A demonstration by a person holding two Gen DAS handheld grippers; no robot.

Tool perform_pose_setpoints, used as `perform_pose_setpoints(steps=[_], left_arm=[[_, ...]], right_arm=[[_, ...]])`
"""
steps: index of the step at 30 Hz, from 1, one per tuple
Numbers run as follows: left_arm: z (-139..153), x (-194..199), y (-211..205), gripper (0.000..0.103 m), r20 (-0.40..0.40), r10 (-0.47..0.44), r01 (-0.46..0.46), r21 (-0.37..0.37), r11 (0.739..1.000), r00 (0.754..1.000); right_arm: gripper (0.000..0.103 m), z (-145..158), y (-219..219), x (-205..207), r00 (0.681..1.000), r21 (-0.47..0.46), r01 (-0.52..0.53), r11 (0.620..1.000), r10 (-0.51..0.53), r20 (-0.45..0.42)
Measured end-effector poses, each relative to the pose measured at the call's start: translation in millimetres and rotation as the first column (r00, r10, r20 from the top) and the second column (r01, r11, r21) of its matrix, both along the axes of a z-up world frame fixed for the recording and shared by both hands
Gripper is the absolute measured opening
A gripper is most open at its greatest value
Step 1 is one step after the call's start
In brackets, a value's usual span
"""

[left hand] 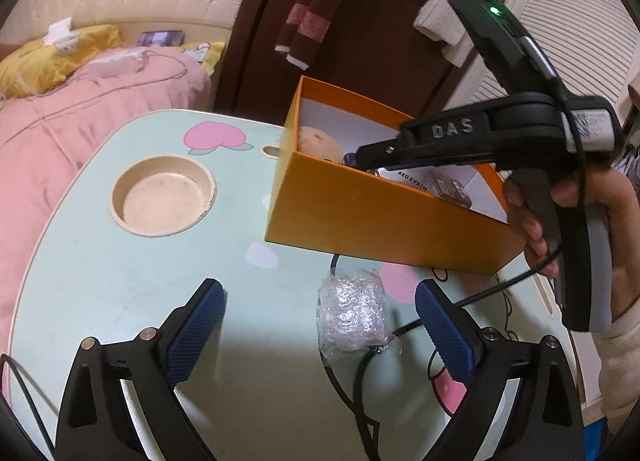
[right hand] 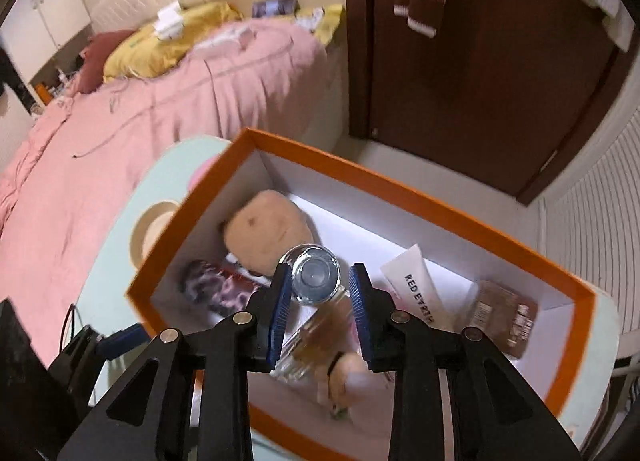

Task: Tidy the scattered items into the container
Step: 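Reach into the box and grasp the silver metal cup with the right gripper, then carry the silver cup out and set it on the table, open right gripper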

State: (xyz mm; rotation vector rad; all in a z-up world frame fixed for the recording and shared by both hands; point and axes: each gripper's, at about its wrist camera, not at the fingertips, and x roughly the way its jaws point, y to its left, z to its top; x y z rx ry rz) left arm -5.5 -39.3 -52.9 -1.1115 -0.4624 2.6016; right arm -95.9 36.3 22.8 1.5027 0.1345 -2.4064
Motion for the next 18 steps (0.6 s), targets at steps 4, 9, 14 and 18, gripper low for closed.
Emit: perform_pose_setpoints(steps=[4, 9, 14, 18], left_arm=[[2, 2, 2, 0.096, -0.003, -0.001, 0.001, 0.002, 1.000, 1.000], [3, 3, 5, 0.096, -0.007, -0.003, 0.003, 0.000, 1.000, 1.000], [4, 3, 10, 0.097, -0.010, -0.002, 0.002, -0.005, 1.000, 1.000], [-1, 2, -2, 0.097, -0.004, 0.000, 0.000, -0.001, 1.000, 1.000]], right_arm=[[0.057, -5, -5, -9, 0.998, 0.014, -0.009, 1.000, 0.008, 0.057], [0.065, -14, -14, -19, 0.992, 0.062, -0.044, 0.997, 0.036, 0.119], [0.036, -21, -27, -14, 0.989, 0.121, -0.111, 0.986, 0.097, 0.115], [0.036, -12, -21, -10, 0.995, 0.097, -0.085, 0.992, 0.080, 0.053]])
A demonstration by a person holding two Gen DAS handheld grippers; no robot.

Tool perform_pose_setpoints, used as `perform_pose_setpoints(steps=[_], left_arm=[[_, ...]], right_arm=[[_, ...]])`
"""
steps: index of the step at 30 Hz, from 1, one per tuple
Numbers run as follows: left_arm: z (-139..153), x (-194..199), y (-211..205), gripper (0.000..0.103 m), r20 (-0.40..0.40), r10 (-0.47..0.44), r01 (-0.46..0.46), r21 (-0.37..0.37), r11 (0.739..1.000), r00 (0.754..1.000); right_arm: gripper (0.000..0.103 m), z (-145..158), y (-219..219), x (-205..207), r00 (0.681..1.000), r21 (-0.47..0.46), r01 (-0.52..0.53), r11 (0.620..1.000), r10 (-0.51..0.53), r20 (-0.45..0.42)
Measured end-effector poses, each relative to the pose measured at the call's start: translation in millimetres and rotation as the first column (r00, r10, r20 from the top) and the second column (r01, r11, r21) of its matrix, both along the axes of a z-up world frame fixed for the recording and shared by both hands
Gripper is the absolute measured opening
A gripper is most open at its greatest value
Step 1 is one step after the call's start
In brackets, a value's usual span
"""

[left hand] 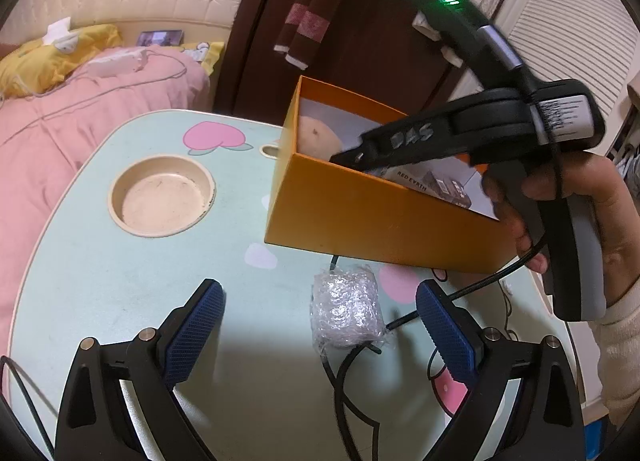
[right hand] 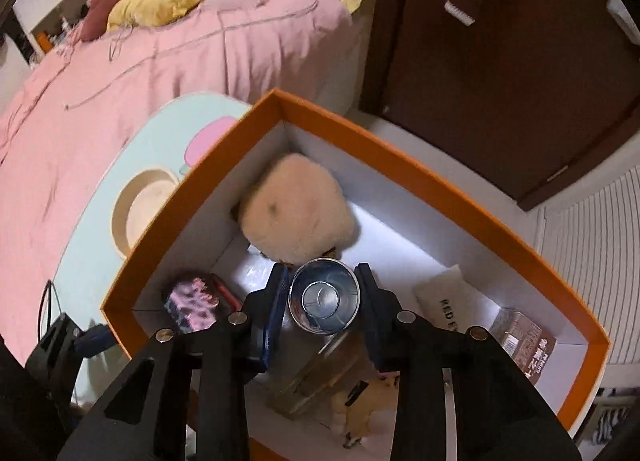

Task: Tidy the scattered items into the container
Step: 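Carry the silver cup out and set it on the table, open right gripper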

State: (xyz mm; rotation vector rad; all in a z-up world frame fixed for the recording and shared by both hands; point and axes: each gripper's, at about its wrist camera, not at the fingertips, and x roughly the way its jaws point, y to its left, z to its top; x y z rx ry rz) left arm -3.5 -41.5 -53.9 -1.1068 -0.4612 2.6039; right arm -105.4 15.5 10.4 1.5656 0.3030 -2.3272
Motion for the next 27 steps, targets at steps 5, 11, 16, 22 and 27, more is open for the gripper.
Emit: perform_pose_setpoints(steps=[5, 11, 16, 22, 27], left_arm=[[3, 9, 17, 0.097, -0.006, 0.004, -0.004, -0.006, 1.000, 1.000], [4, 6, 20, 0.101, -0.006, 0.004, -0.004, -0.007, 1.000, 1.000], [5, 4, 22, 0.102, -0.007, -0.001, 0.001, -0.008, 1.000, 1.000], [6, 4, 23, 0.102, -0.016, -0.023, 0.024, 0.020, 1.000, 1.000], [6, 2, 24, 0.102, -0.020, -0.040, 0.041, 0.051, 0.998, 0.999]], right_arm=[[0.036, 33, 27, 19, 0.991, -0.121, 0.059, 0.991, -0.073, -0.114], [0.036, 83, 48, 71, 0.955, -0.288, 0.021, 0.957, -0.105, -0.279], [0.036, 86, 54, 115, 0.937, -0.339, 0.012, 0.941, -0.129, -0.325], [0.036, 59, 58, 158, 0.922, -0.308, 0.062, 0.949, -0.173, -0.347], [0.036, 20, 61, 176, 0.914, -0.226, 0.128, 0.966, -0.203, -0.351]])
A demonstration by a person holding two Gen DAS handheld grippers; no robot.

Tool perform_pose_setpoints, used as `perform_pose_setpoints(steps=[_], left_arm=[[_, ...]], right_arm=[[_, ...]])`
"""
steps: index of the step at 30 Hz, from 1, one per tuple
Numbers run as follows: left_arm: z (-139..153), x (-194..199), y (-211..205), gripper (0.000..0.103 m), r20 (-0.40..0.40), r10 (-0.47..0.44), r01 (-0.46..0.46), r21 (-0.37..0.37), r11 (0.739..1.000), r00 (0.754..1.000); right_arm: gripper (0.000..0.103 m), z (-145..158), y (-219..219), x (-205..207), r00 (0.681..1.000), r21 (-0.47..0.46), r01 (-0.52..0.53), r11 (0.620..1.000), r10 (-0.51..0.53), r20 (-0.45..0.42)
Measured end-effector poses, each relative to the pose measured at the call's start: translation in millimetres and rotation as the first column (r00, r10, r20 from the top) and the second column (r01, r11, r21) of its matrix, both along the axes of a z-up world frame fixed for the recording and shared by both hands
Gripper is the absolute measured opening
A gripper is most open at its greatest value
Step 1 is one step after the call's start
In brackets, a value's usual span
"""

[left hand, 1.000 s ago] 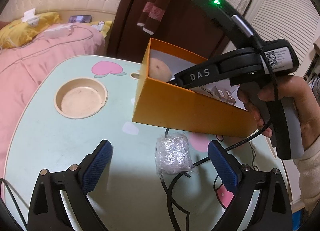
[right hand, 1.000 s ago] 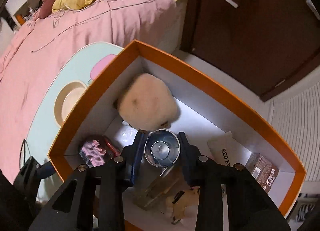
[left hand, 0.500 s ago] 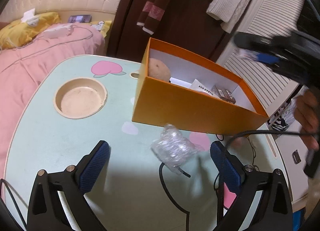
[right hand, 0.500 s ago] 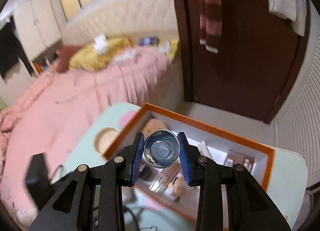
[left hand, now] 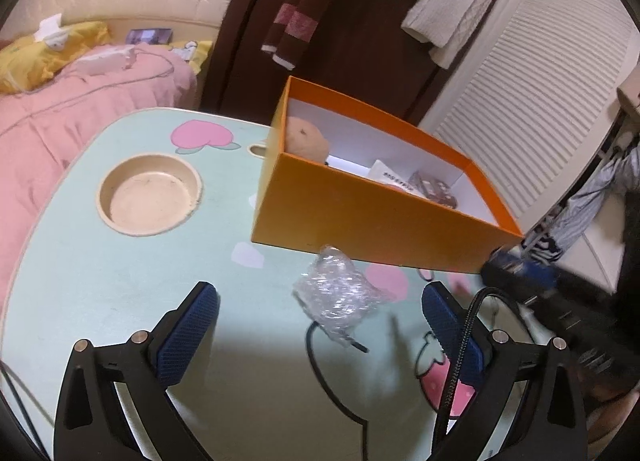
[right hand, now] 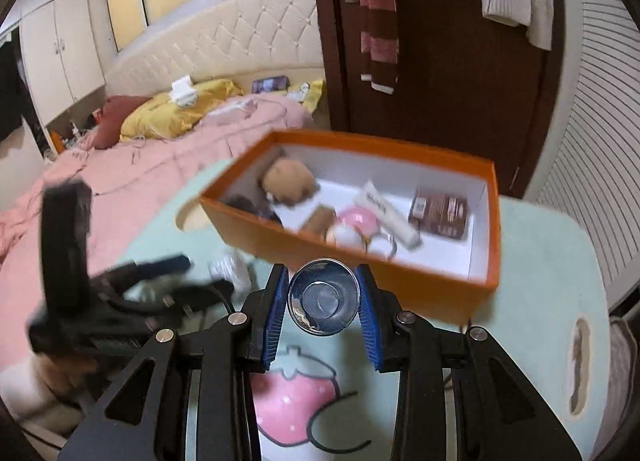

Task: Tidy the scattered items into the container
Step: 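Carry the silver cup out and set it on the table, open right gripper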

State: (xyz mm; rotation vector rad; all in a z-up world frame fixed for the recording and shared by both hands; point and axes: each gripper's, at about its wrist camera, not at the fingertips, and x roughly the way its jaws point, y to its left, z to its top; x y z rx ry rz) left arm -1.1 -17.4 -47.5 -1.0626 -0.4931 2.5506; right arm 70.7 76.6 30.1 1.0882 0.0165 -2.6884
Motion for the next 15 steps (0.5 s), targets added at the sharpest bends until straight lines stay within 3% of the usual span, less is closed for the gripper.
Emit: perform_pose_setpoints(steps=[5, 9, 15], left_arm=[[1, 0, 3, 0.102, 0.001, -0.017, 0.017, 0.011, 1.000, 1.000], [5, 5, 4, 0.102, -0.025, -0.035, 0.036, 0.032, 0.999, 0.999], [15, 14, 10, 0.102, -0.085, -0.091, 0.096, 0.055, 0.994, 0.992]], right_arm=[[0.036, -26, 2, -1, 0.999, 0.066, 0.030, 0.997, -0.031, 0.011], [0.035, -45, 16, -8, 0.993, 0.021, 0.091, 0.996, -0.093, 0.073], [0.036, -48, 25, -4, 0.990, -0.002, 0.120, 0.993, -0.120, 0.077]])
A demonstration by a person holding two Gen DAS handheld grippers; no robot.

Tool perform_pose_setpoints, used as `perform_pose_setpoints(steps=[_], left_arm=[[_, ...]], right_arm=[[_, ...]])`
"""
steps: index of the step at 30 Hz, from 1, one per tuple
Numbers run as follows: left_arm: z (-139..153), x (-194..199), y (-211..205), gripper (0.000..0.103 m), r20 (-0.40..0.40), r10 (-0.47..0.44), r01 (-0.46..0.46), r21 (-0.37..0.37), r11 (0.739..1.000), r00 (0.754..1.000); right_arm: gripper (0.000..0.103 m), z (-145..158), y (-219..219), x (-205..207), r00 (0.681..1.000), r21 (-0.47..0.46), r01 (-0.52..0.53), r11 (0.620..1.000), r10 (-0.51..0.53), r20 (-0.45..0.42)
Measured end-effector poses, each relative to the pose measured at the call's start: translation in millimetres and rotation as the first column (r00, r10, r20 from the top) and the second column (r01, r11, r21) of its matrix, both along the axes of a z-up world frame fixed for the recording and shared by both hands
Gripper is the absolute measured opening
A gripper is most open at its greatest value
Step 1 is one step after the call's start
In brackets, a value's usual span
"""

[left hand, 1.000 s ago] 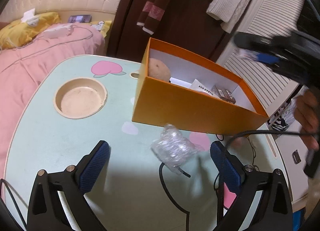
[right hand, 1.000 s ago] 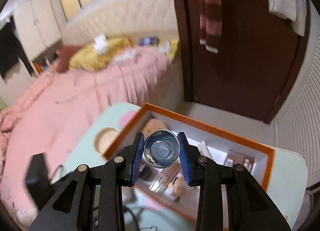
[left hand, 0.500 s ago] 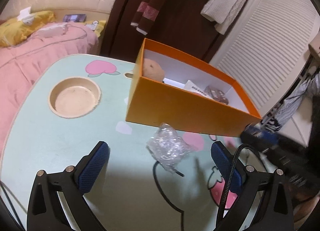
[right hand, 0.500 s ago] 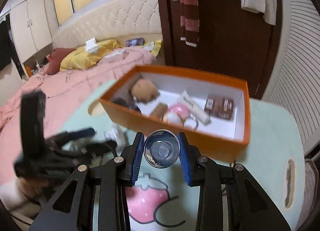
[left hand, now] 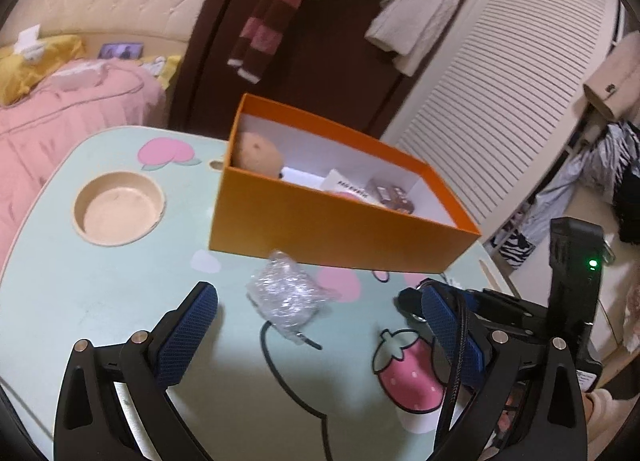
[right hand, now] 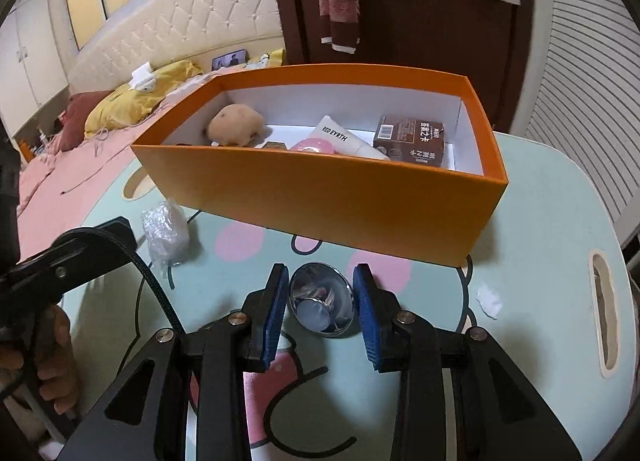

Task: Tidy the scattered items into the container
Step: 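Carry the silver cup out and set it on the table, open right gripper, then grasp the brown plush toy inside the box with the left gripper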

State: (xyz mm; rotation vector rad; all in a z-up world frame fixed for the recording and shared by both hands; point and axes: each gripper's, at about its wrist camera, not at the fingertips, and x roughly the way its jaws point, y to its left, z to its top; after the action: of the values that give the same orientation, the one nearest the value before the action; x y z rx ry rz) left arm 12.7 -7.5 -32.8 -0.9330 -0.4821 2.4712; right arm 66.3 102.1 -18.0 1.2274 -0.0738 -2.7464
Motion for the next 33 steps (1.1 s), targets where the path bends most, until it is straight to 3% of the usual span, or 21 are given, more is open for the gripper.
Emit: perform_pose_setpoints(steps=[6, 9, 11, 12, 18, 25, 30, 33], left_arm=[[4, 2, 0, 0.102, -0.012, -0.038, 0.039, 0.052, 0.998, 0.999], [6, 3, 1, 0.102, -0.017, -0.060, 0.061, 0.081, 0.995, 0.998], [9, 5, 4, 0.102, -0.029, -0.080, 0.082, 0.084, 0.993, 0.996], [10, 7, 5, 0.102, -0.037, -0.087, 0.090, 0.087, 0.992, 0.995], [23, 18, 6, 0.102, -0.094, -0.142, 0.155, 0.149, 0.977, 0.985], [19, 15, 2, 0.102, -0.077, -0.029, 0.031, 0.035, 0.999, 0.997], [18, 9, -3, 0.102, -0.071, 0.051, -0.055, -0.067, 0.996, 0.996], [23, 4, -12, 0.102, -0.059, 0.102, -0.106, -0.068, 0.992, 0.993]], right_arm=[[0.047, 2, 13, 0, 0.999, -0.048, 0.032, 0.998, -0.032, -0.006], [0.050, 17, 17, 1, 0.997, -0.070, 0.035, 0.997, -0.039, -0.065], [0.077, 28, 16, 2, 0.992, -0.072, 0.038, 0.997, -0.046, -0.118], [0.078, 32, 16, 4, 0.988, -0.078, 0.041, 0.996, -0.052, -0.146], [0.079, 36, 10, 6, 0.978, 0.009, 0.070, 0.998, -0.066, -0.196], [0.079, 44, 14, 20, 0.975, -0.048, 0.016, 0.999, -0.026, -0.219], [0.079, 37, 7, 32, 0.978, -0.037, -0.024, 0.999, 0.016, -0.208], [0.079, 32, 6, 34, 0.979, -0.048, -0.027, 0.998, 0.017, -0.204]])
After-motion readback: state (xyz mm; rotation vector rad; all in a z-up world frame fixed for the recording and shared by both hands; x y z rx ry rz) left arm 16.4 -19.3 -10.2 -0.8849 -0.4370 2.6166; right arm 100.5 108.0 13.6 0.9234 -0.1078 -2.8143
